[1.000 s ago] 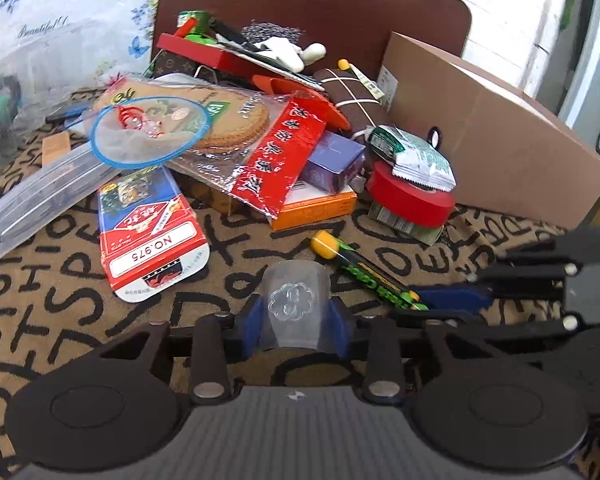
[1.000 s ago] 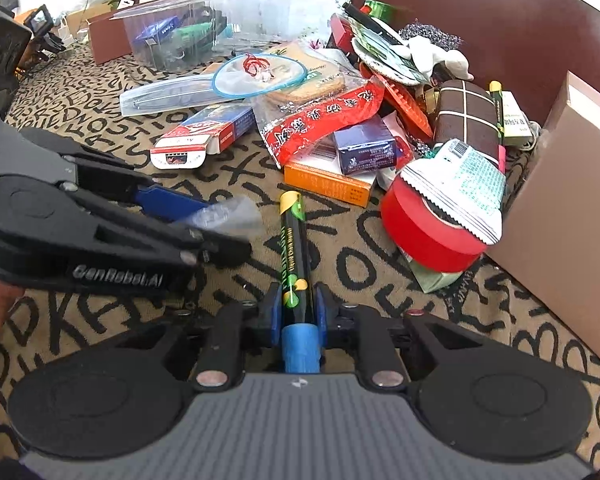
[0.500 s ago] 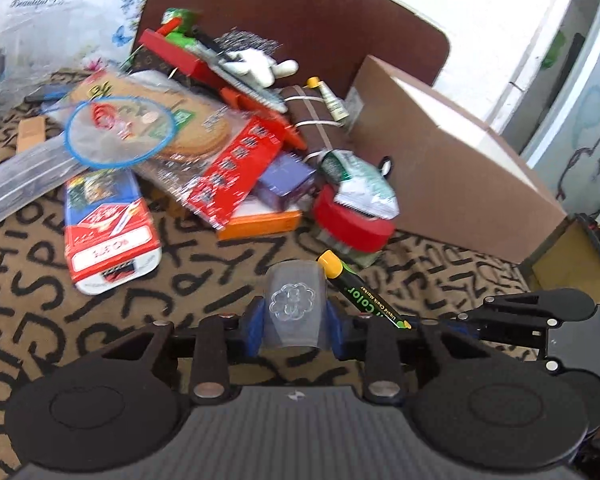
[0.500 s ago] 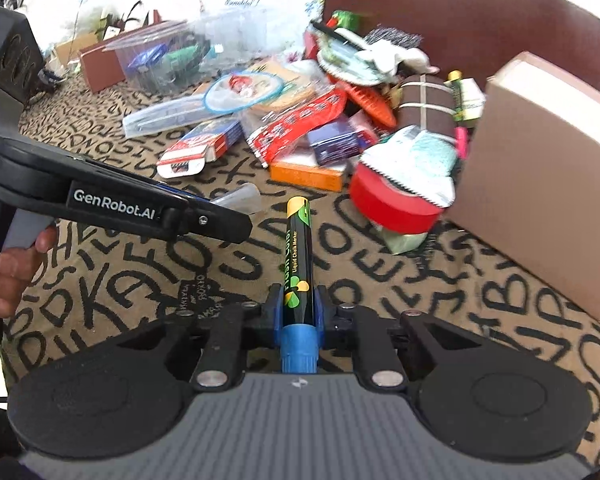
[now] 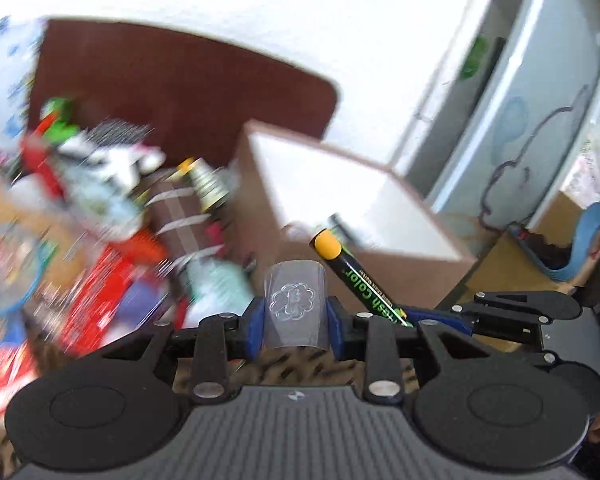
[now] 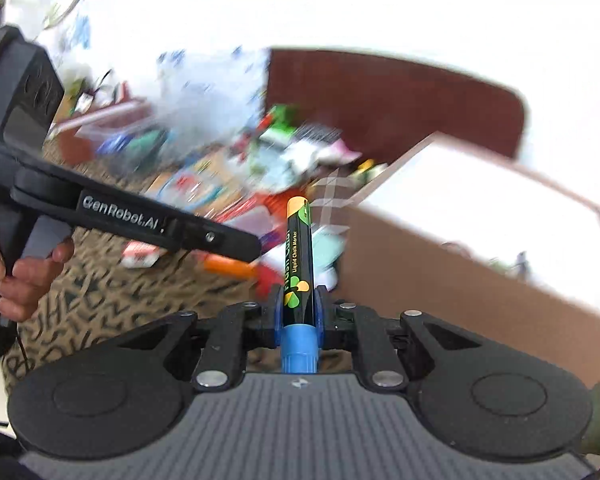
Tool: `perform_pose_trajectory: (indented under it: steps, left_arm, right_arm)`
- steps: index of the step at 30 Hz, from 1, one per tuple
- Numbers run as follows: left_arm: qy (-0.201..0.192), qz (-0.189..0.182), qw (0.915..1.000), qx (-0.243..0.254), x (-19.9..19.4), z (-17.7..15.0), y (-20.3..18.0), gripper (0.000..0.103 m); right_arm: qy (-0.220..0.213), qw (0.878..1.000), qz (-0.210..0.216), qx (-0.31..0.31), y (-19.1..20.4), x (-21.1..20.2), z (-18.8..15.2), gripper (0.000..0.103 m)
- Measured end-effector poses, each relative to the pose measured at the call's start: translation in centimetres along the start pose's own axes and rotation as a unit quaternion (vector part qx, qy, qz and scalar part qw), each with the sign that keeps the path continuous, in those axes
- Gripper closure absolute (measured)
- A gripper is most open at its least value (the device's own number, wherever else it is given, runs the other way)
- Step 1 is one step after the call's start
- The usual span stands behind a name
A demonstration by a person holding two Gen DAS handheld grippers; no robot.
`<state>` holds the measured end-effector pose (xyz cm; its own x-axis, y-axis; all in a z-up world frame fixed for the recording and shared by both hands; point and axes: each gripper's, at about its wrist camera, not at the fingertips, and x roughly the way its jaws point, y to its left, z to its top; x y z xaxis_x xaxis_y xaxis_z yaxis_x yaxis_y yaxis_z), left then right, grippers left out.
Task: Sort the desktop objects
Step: 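Carry the clear plastic piece with the left tool into the box while the right tool carries the marker there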
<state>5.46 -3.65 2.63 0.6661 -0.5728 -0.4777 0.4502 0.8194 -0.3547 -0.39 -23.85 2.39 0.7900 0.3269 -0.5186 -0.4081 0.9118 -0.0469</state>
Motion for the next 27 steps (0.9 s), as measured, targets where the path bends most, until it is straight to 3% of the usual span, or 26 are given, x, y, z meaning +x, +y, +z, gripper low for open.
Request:
perform_pose_trajectory:
  steps: [5,12,18,22,27]
  left_arm:
    - [-0.008,-0.020,0.9997,0.013,2.9,3.9,-2.7,0.070]
    - [0.023,0.002,0.9996,0.017,8.3,8.2,-4.3,0.070]
    - [0.065,0.035,0.9968,0.029,13.6,10.4,-4.6,0.070]
    - [0.094,0.050,0.9937,0.034,16.6,10.8,-4.3,0.070]
    - [0.119,0.067,0.9897,0.043,19.1,10.7,-3.7,0.069]
  right_arm:
    - [-0.023,0.999,-0.049,0.005,-3.7,-1.5,2.4,0.089]
    - [-0.004,0.994,-0.099,0.040,-9.7,0.7,5.2,0.089]
    - [0.034,0.987,-0.134,0.078,-14.5,5.1,5.8,0.089]
    - [0.078,0.981,-0.136,0.116,-17.7,8.2,5.2,0.089]
    - [0.146,0.971,-0.148,0.121,-19.8,12.4,4.0,0.089]
